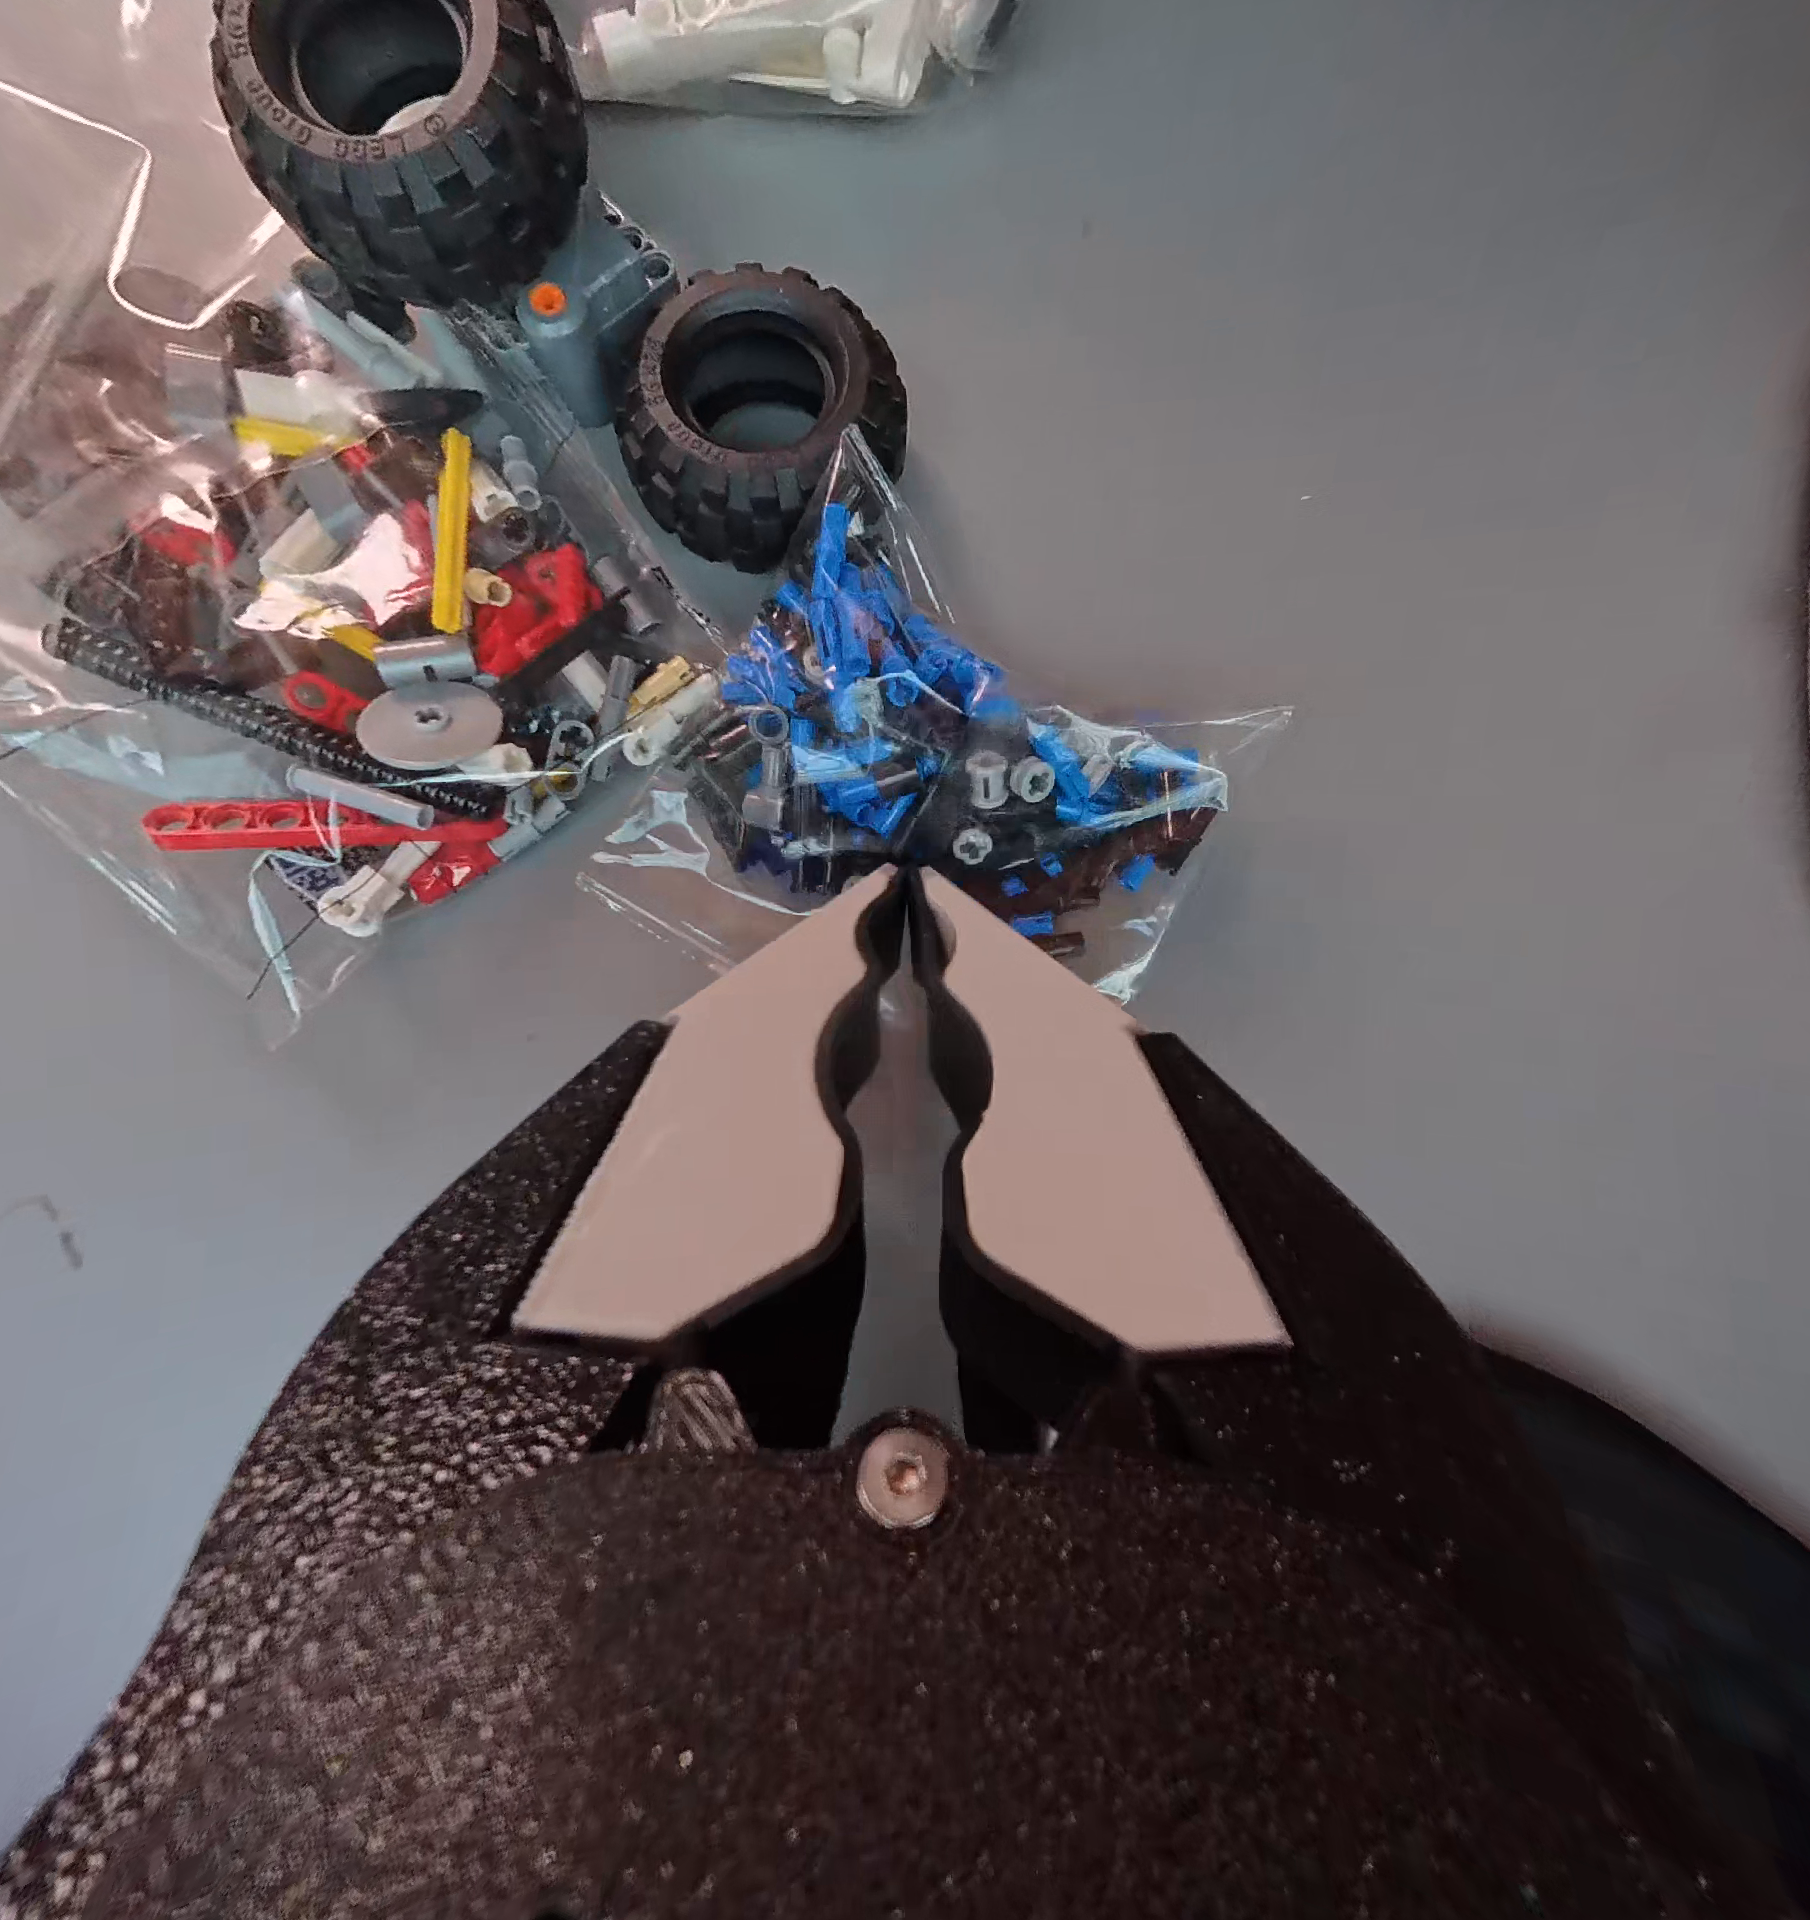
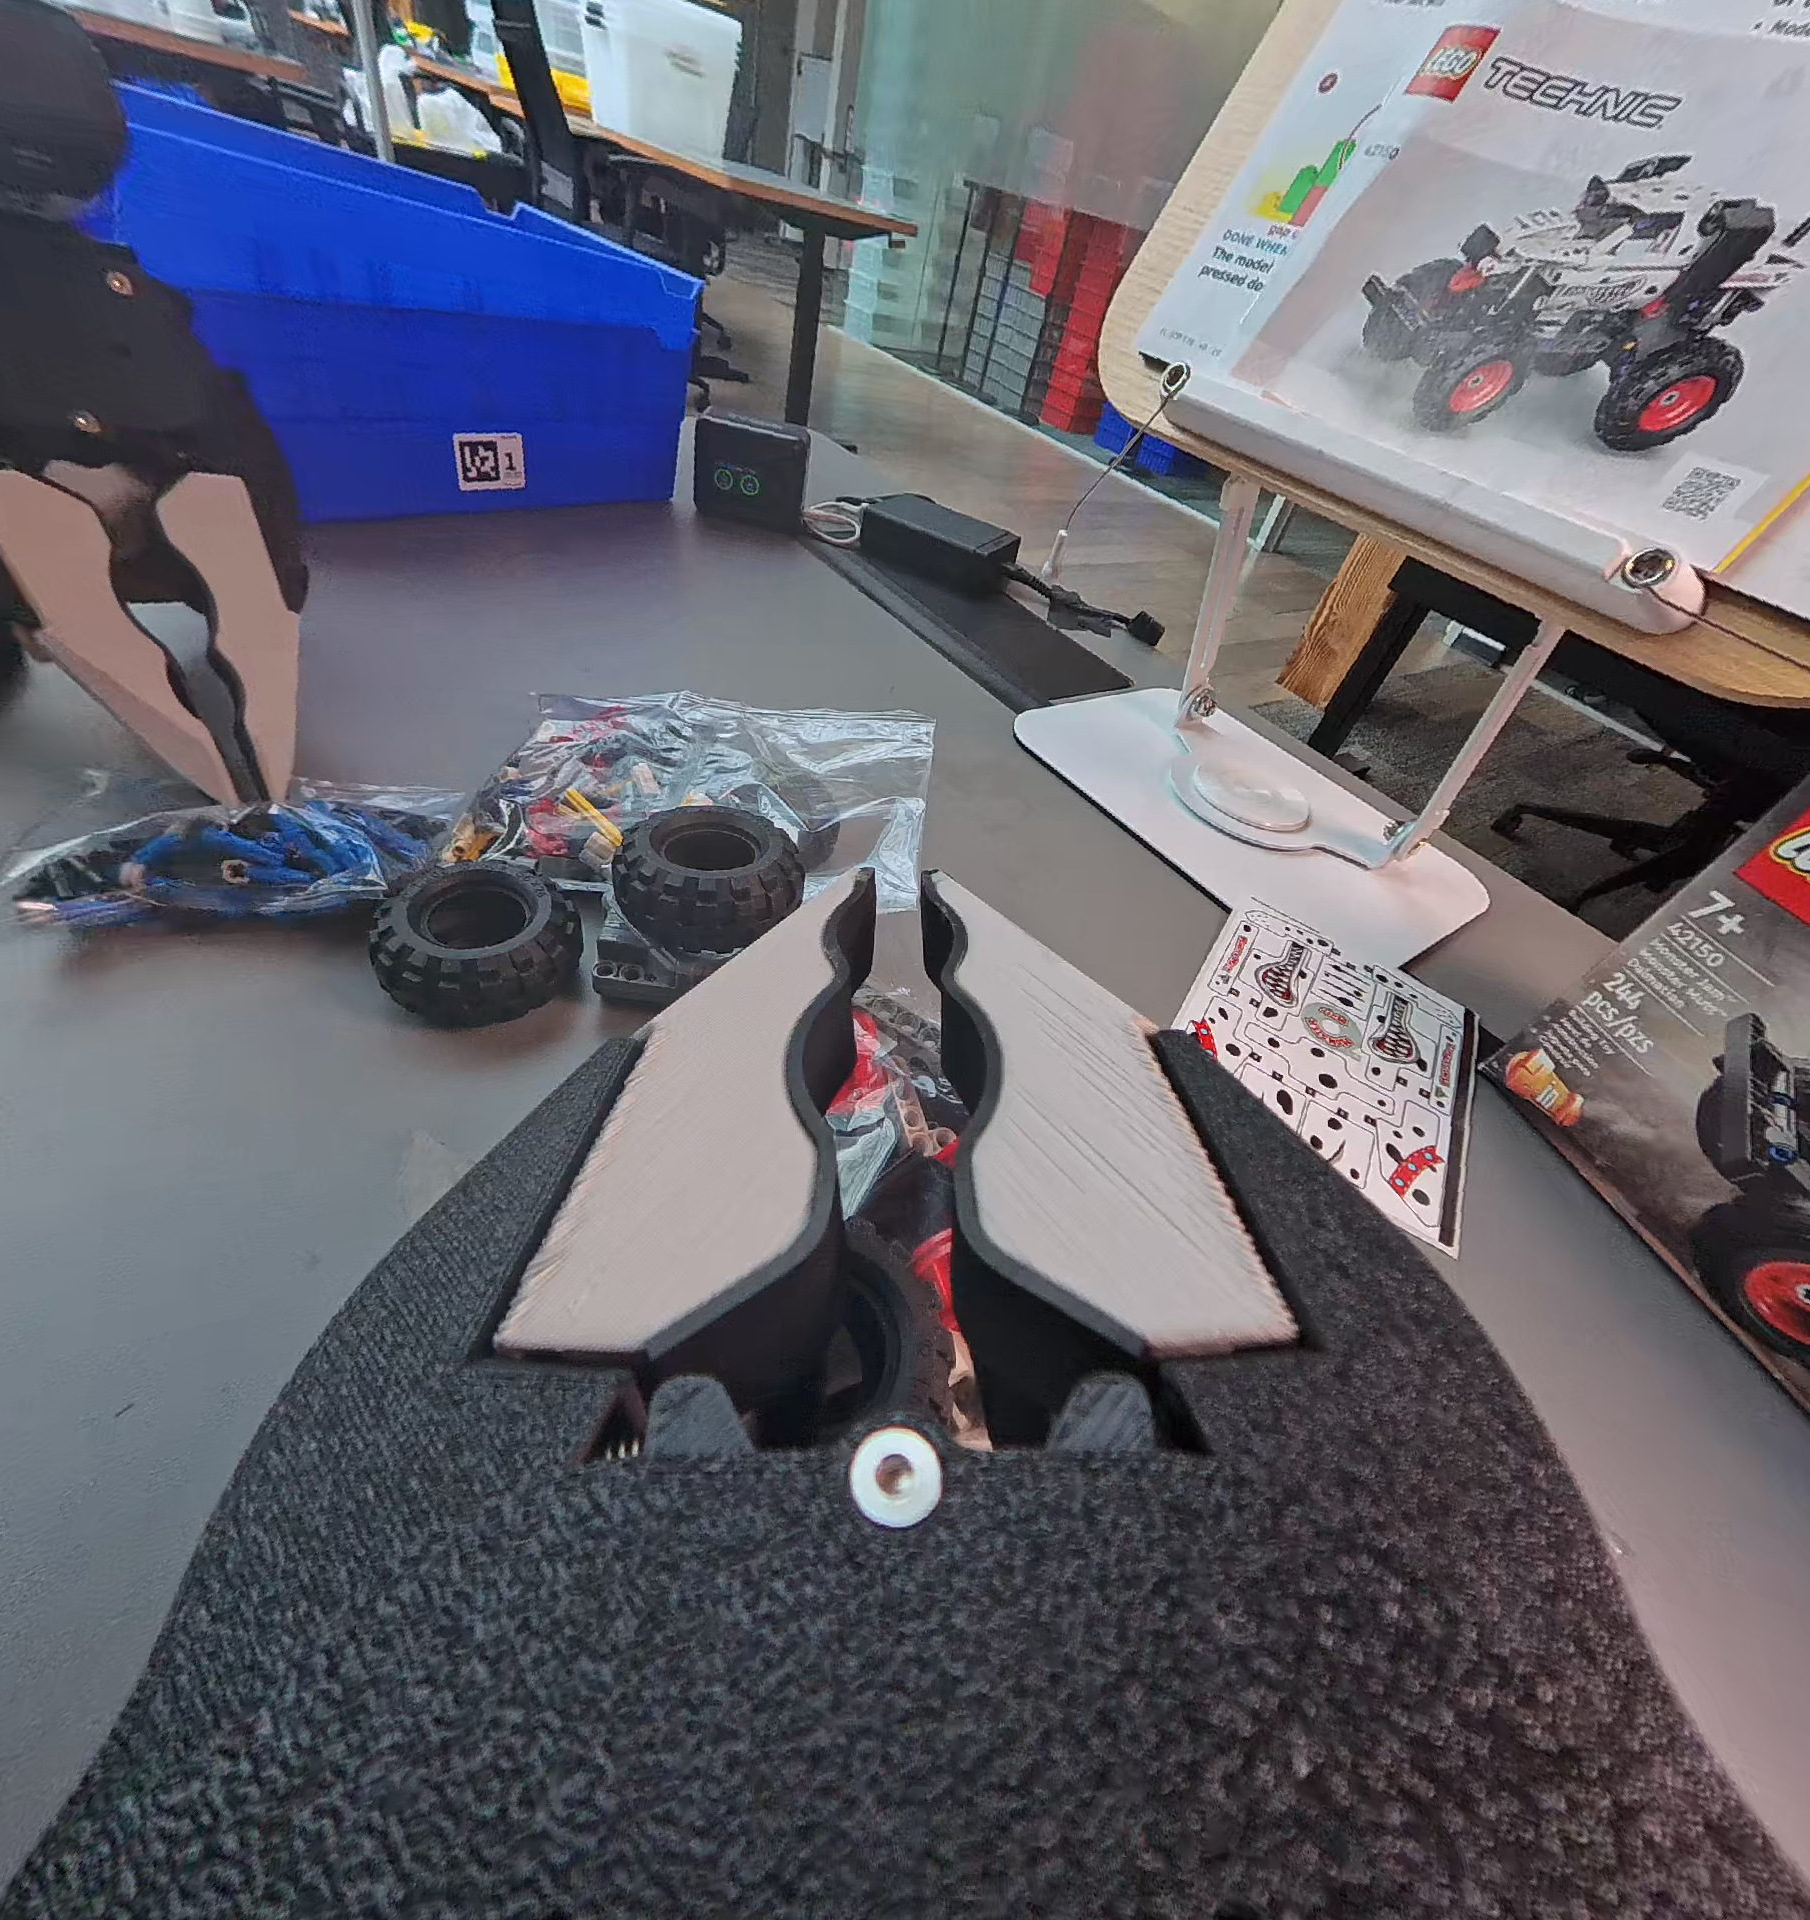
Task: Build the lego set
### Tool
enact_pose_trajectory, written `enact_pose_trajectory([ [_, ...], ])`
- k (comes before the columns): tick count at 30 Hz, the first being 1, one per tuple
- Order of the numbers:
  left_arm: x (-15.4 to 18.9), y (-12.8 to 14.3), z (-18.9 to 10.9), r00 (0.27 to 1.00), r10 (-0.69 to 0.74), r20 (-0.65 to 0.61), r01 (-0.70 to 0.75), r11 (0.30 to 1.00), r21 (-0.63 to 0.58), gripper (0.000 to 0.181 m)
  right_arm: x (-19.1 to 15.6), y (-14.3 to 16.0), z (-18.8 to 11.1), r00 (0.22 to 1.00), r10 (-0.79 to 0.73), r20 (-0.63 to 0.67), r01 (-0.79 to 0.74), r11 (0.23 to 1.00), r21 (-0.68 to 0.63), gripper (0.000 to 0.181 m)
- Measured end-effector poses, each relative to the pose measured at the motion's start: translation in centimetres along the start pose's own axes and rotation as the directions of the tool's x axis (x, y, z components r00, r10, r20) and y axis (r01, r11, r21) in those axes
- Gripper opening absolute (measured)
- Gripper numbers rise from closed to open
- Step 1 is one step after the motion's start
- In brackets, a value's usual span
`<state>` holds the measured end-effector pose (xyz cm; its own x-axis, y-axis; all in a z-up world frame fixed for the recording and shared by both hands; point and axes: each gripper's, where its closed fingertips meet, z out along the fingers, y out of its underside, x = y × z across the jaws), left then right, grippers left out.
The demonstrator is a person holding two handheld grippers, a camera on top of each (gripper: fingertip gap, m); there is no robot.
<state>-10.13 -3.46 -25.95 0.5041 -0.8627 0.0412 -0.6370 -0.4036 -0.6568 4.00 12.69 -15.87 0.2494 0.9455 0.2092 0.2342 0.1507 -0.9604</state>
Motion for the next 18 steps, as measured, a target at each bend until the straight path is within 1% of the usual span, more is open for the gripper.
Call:
enact_pose_trajectory([
  [4,0.5,0.0,-0.2,1.000,0.021,-0.021,-0.020,1.000,0.005,0.000,-0.5,0.1,0.2,1.000,-0.013,0.011,0.014,1.000,-0.011,0.009],
  [6,0.3,-0.4,-0.8,1.000,0.005,-0.022,-0.004,0.999,0.034,0.000,-1.3,0.0,0.4,0.999,-0.036,0.030,0.036,0.999,-0.017,0.009],
  [7,0.1,-0.6,-1.3,0.999,-0.021,-0.026,0.022,0.998,0.061,0.006,-1.6,-0.1,0.5,0.998,-0.052,0.039,0.053,0.998,-0.020,0.009],
  [8,-0.2,-0.7,-1.8,0.998,-0.058,-0.035,0.060,0.995,0.082,0.025,-2.0,-0.1,0.6,0.997,-0.069,0.046,0.070,0.997,-0.023,0.009],
  [10,-0.4,-0.2,-2.2,0.989,-0.136,-0.061,0.141,0.987,0.076,0.052,-2.2,-0.1,0.6,0.995,-0.086,0.050,0.088,0.996,-0.025,0.009],
  [12,0.5,0.2,-2.1,0.986,-0.138,-0.094,0.144,0.988,0.056,0.079,-2.1,-0.2,0.6,0.996,-0.077,0.047,0.078,0.997,-0.022,0.009],
  [13,1.2,0.0,-1.8,0.990,-0.104,-0.099,0.110,0.993,0.052,0.082,-2.0,-0.3,0.5,0.997,-0.068,0.046,0.069,0.997,-0.017,0.009],
  [15,2.8,-0.8,-1.2,0.996,-0.012,-0.094,0.017,0.999,0.051,0.083,-1.8,-0.5,0.4,0.998,-0.053,0.042,0.053,0.999,-0.009,0.009],
  [18,3.7,-0.6,0.0,0.994,0.112,0.008,-0.112,0.994,0.000,0.073,-1.6,-0.7,0.3,0.998,-0.049,0.029,0.050,0.999,-0.005,0.009],
])
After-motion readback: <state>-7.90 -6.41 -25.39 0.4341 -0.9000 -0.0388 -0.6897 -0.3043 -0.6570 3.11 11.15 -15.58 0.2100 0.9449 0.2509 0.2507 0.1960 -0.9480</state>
